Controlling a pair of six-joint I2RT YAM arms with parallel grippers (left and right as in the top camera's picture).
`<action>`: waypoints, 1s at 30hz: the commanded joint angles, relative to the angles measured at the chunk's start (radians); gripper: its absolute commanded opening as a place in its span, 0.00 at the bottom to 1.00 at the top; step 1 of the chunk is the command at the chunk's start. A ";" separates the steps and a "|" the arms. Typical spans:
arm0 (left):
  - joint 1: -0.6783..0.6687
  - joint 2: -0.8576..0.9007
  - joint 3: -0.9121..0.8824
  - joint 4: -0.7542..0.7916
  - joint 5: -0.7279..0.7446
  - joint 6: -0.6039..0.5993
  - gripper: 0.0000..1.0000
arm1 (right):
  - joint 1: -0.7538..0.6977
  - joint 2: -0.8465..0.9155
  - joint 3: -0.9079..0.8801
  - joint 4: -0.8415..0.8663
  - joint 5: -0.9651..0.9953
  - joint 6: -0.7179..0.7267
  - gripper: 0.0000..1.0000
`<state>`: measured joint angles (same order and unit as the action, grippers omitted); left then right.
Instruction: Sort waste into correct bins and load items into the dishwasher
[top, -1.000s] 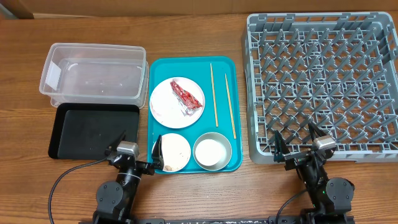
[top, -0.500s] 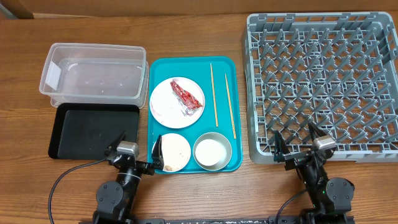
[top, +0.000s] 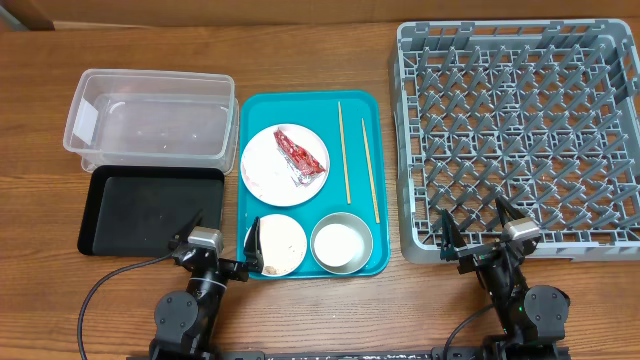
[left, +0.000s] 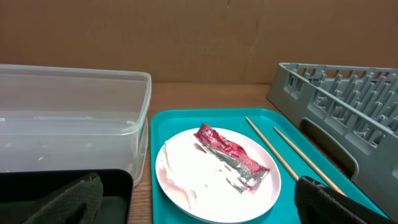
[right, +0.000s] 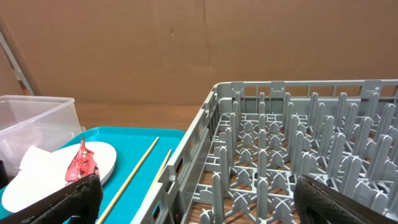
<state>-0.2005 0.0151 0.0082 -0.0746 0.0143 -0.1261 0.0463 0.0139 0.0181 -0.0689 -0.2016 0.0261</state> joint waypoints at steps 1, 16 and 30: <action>0.005 -0.008 -0.003 0.018 -0.093 0.055 1.00 | -0.003 -0.009 -0.010 0.006 0.006 0.007 1.00; 0.004 -0.008 -0.003 0.000 0.054 -0.047 1.00 | -0.003 -0.009 -0.010 0.008 -0.059 0.104 1.00; 0.004 0.057 0.269 -0.105 0.240 -0.120 1.00 | -0.003 0.060 0.356 -0.303 -0.166 0.214 1.00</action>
<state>-0.2005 0.0299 0.1310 -0.1226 0.2146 -0.2344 0.0463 0.0391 0.2035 -0.3256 -0.3443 0.2169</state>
